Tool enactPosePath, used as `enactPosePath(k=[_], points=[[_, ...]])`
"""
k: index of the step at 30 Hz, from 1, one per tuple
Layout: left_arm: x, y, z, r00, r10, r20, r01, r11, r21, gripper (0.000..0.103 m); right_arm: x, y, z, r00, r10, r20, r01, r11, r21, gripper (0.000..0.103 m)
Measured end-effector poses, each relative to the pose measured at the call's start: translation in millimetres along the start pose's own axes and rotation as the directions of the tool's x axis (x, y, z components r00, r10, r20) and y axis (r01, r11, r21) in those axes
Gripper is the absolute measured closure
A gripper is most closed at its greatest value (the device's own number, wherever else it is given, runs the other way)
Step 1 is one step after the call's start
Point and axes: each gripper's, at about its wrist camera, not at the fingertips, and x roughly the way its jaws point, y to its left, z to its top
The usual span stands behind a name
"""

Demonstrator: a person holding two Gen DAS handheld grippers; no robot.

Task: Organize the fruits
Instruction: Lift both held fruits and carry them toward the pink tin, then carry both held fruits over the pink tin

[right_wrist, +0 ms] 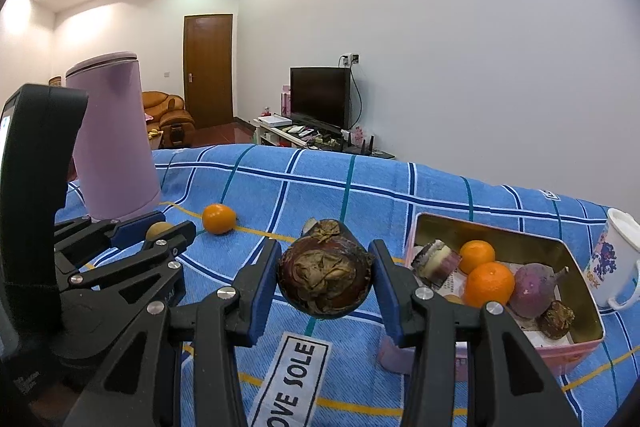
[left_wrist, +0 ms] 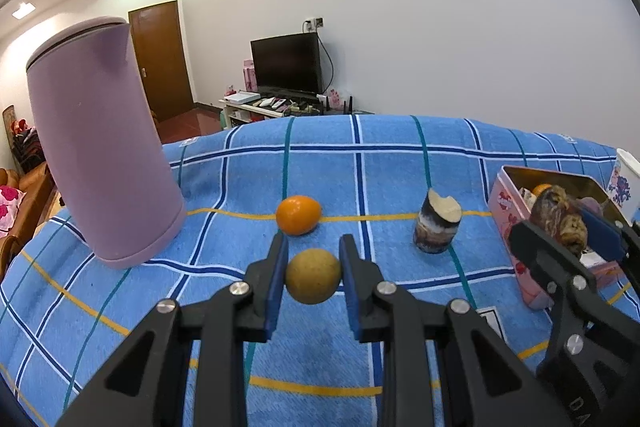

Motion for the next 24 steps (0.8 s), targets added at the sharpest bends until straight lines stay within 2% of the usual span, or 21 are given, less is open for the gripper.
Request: enactPosePath(k=[24], points=[[-15, -28, -7, 1.0, -0.025, -0.001, 0.025, 0.999, 0.031, 0.075, -19, -32, -11, 0.998, -0.067, -0.005, 0.067, 0.998, -0.002, 0.056]])
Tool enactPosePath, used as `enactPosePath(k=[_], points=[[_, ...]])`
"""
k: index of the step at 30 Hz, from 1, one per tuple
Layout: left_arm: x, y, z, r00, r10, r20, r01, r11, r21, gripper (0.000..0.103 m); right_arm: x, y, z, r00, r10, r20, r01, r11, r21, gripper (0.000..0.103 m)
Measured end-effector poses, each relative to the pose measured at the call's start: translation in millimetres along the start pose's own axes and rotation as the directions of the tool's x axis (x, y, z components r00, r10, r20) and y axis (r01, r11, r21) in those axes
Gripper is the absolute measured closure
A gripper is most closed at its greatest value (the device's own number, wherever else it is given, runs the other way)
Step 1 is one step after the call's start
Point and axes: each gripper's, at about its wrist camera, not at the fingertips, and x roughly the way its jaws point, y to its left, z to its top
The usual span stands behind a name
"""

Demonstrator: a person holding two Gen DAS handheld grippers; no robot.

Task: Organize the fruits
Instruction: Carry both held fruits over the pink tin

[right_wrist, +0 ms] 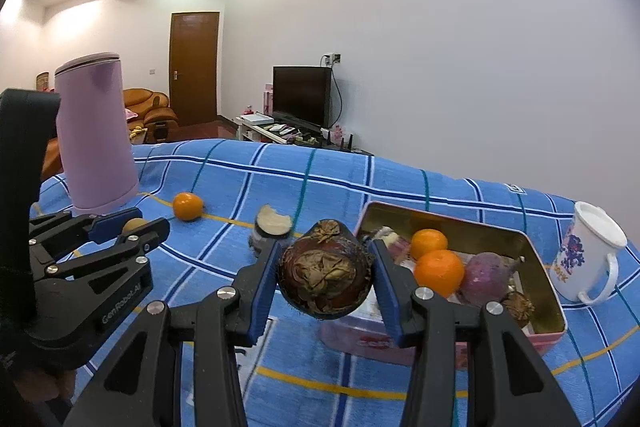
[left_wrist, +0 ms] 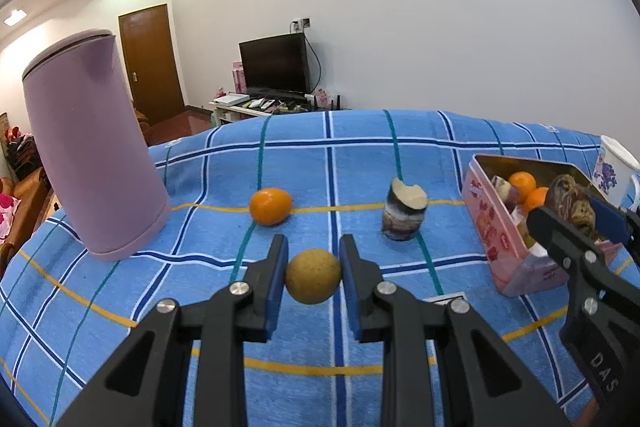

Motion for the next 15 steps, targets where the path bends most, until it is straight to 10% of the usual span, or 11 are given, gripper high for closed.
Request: enactPosePath(k=[15], points=[[0, -24, 0, 0.999, -0.048, -0.016, 0.049, 0.998, 0.029, 0.075, -7, -36, -5, 0.998, -0.063, -0.007, 0.063, 0.998, -0.004, 0.056]])
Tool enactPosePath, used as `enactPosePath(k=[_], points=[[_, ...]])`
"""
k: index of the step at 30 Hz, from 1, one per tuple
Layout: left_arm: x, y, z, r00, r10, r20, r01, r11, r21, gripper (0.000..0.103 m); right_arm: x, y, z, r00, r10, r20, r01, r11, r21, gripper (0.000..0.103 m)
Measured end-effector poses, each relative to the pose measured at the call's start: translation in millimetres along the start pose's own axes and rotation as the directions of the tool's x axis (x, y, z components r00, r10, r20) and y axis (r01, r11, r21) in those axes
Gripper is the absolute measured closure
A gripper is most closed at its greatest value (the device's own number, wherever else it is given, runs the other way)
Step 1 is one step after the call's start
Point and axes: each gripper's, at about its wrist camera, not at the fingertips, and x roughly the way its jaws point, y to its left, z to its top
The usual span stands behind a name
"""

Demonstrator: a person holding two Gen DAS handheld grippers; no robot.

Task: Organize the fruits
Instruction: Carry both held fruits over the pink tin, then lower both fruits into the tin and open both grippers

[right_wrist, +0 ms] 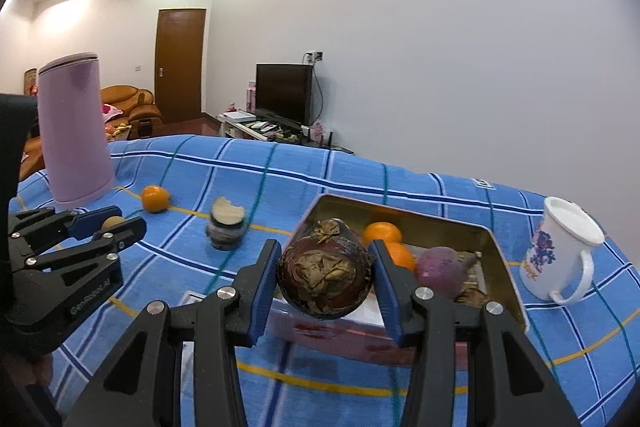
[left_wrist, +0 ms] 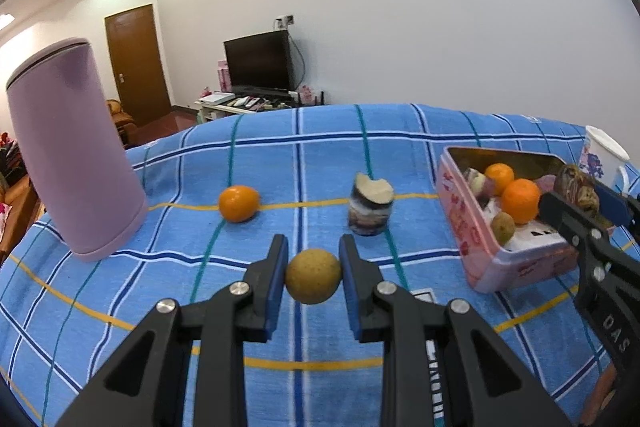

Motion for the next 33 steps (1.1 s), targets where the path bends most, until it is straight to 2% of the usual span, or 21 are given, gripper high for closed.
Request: enactPosePath(k=[10, 14, 19, 28, 33], points=[[-2, -35, 6, 0.989, -0.145, 0.014, 0.144, 0.989, 0.029, 0.075, -3, -49, -7, 0.997, -0.082, -0.011, 0.082, 0.996, 0.038, 0.056], [-4, -47, 12, 0.973, -0.23, 0.028, 0.23, 0.973, 0.027, 0.075, -3, -69, -8, 0.993, -0.113, -0.02, 0.114, 0.991, 0.063, 0.056], [1, -64, 19, 0.95, -0.312, 0.008, 0.312, 0.95, 0.004, 0.075, -2, -93, -10, 0.988, -0.152, -0.026, 0.154, 0.985, 0.08, 0.056], [14, -102, 29, 0.932, -0.363, -0.008, 0.363, 0.932, 0.02, 0.075, 6, -127, -11, 0.98, -0.189, -0.059, 0.195, 0.972, 0.133, 0.056], [20, -126, 35, 0.923, -0.386, -0.014, 0.386, 0.922, 0.029, 0.075, 20, -134, -4, 0.976, -0.2, -0.083, 0.209, 0.971, 0.116, 0.056]])
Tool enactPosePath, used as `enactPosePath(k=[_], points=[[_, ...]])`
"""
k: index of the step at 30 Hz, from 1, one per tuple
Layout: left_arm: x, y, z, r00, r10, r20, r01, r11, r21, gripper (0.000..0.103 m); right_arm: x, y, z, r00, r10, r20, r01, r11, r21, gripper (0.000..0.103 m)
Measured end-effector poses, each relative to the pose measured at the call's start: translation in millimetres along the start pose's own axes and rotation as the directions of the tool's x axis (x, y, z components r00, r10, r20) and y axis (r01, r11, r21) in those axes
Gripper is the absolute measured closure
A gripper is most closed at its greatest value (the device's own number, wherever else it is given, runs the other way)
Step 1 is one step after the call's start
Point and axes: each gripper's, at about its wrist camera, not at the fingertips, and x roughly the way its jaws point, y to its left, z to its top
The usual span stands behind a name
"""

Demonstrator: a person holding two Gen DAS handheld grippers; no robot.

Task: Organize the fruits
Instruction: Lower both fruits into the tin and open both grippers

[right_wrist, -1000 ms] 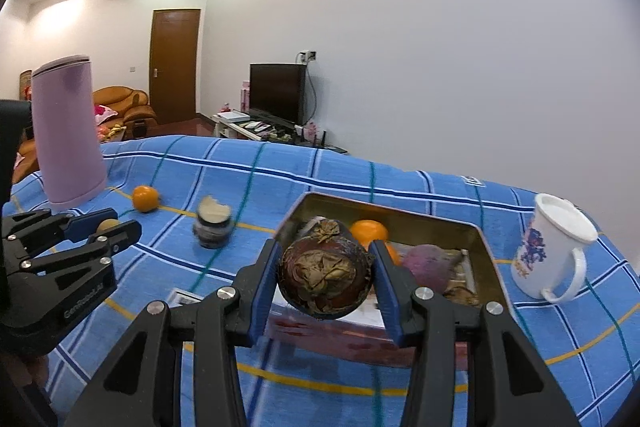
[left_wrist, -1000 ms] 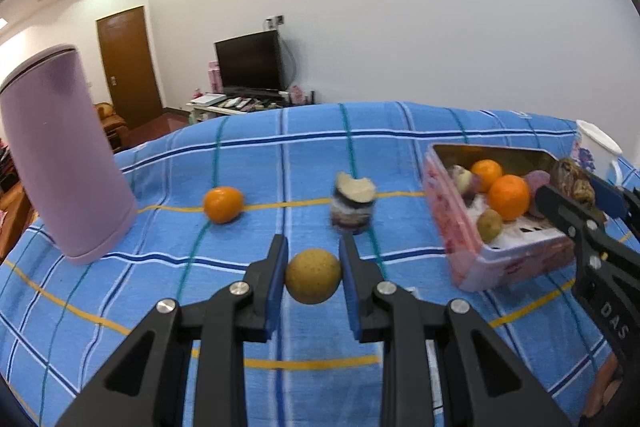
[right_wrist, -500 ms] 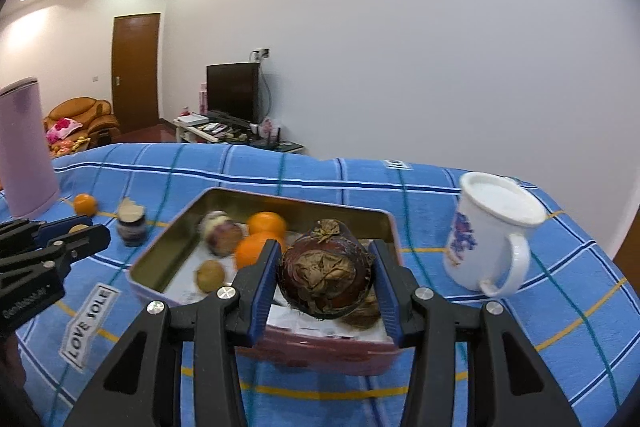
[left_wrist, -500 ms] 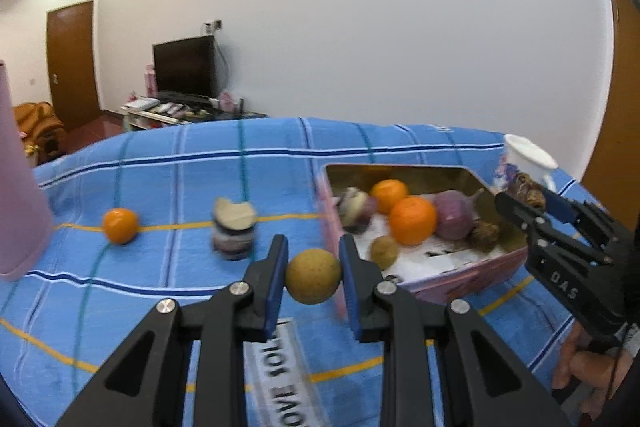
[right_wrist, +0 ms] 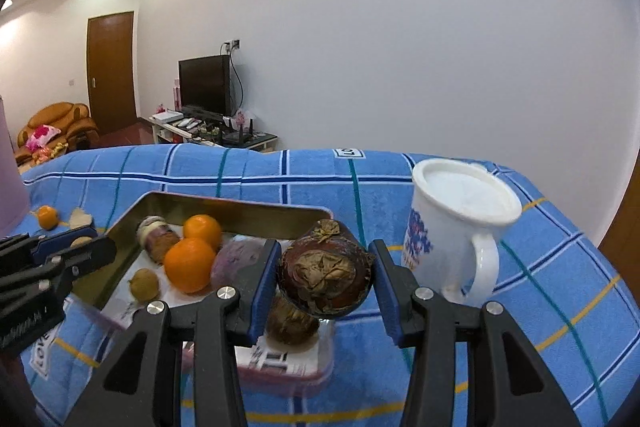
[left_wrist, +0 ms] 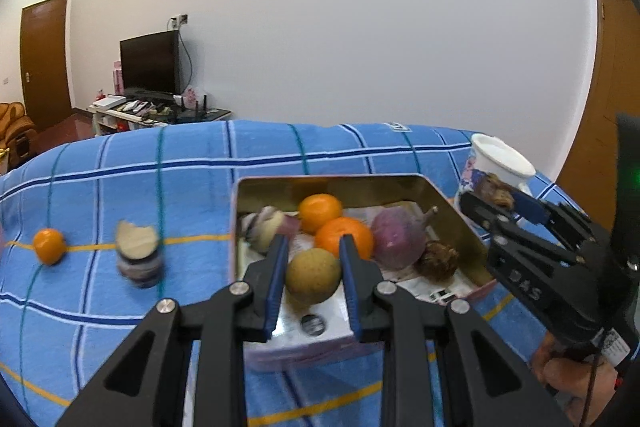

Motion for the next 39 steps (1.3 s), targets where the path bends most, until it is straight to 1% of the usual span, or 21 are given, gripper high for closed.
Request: enactPosePath(k=[2, 4, 8, 9, 11, 15, 18, 22, 27, 28, 29, 30, 31, 32, 33, 34, 35, 37, 39], points=[[6, -6, 1, 1.0, -0.003, -0.012, 0.003, 1.0, -0.004, 0.075, 9, -2, 7, 1.0, 0.011, -0.014, -0.011, 1.0, 0.009, 0.056], [12, -11, 0, 1.0, -0.002, -0.025, 0.002, 1.0, -0.004, 0.075, 20, -6, 14, 0.998, 0.046, -0.033, -0.044, 0.998, 0.055, 0.056], [21, -20, -4, 0.998, 0.05, -0.047, -0.048, 0.998, 0.03, 0.075, 39, -6, 21, 0.994, 0.096, -0.059, -0.09, 0.991, 0.101, 0.056], [22, -20, -3, 0.997, 0.048, -0.055, -0.047, 0.999, 0.023, 0.075, 43, -5, 22, 0.991, 0.116, -0.061, -0.109, 0.988, 0.104, 0.056], [24, -17, -3, 0.997, 0.045, -0.059, -0.045, 0.999, 0.004, 0.075, 51, -2, 22, 0.987, 0.15, -0.062, -0.143, 0.984, 0.104, 0.056], [33, -14, -2, 0.993, 0.05, -0.104, -0.051, 0.999, -0.009, 0.075, 63, 5, 23, 0.978, 0.194, -0.073, -0.187, 0.978, 0.092, 0.056], [39, -12, -2, 0.991, 0.05, -0.127, -0.053, 0.998, -0.018, 0.075, 68, 8, 23, 0.966, 0.242, -0.09, -0.234, 0.968, 0.093, 0.056], [41, -16, -1, 0.989, 0.067, -0.134, -0.067, 0.998, 0.004, 0.075, 75, 13, 24, 0.951, 0.291, -0.109, -0.283, 0.956, 0.08, 0.056], [42, -21, -1, 0.987, 0.087, -0.136, -0.086, 0.996, 0.017, 0.075, 78, 21, 24, 0.94, 0.319, -0.118, -0.315, 0.948, 0.055, 0.055], [42, -21, -1, 0.986, 0.092, -0.136, -0.09, 0.996, 0.019, 0.073, 78, 21, 24, 0.939, 0.324, -0.115, -0.319, 0.946, 0.056, 0.053], [42, -22, -1, 0.986, 0.095, -0.135, -0.093, 0.995, 0.021, 0.063, 78, 21, 24, 0.937, 0.332, -0.107, -0.327, 0.943, 0.062, 0.052], [42, -23, -1, 0.986, 0.106, -0.13, -0.103, 0.994, 0.025, 0.054, 76, 20, 24, 0.937, 0.337, -0.094, -0.331, 0.941, 0.069, 0.048], [40, -24, 0, 0.985, 0.122, -0.121, -0.119, 0.992, 0.028, 0.035, 74, 18, 24, 0.939, 0.336, -0.073, -0.33, 0.941, 0.078, 0.042], [37, -25, 0, 0.984, 0.145, -0.104, -0.142, 0.989, 0.031, 0.023, 70, 16, 23, 0.941, 0.334, -0.05, -0.329, 0.941, 0.085, 0.038], [32, -27, 0, 0.984, 0.161, -0.073, -0.159, 0.987, 0.034, 0.021, 66, 15, 24, 0.944, 0.33, -0.025, -0.326, 0.941, 0.089, 0.032], [28, -29, -1, 0.986, 0.161, -0.048, -0.159, 0.986, 0.039, 0.019, 60, 14, 23, 0.946, 0.325, 0.004, -0.324, 0.942, 0.091, 0.029], [23, -32, 0, 0.987, 0.159, -0.014, -0.158, 0.986, 0.054, 0.014, 55, 14, 23, 0.947, 0.32, 0.029, -0.322, 0.943, 0.09, 0.028], [16, -37, -1, 0.984, 0.176, 0.025, -0.178, 0.981, 0.075, 0.005, 47, 14, 22, 0.949, 0.308, 0.062, -0.313, 0.946, 0.084, 0.027], [9, -41, -2, 0.979, 0.192, 0.067, -0.198, 0.976, 0.091, 0.004, 41, 17, 22, 0.953, 0.289, 0.086, -0.295, 0.952, 0.075, 0.026]])
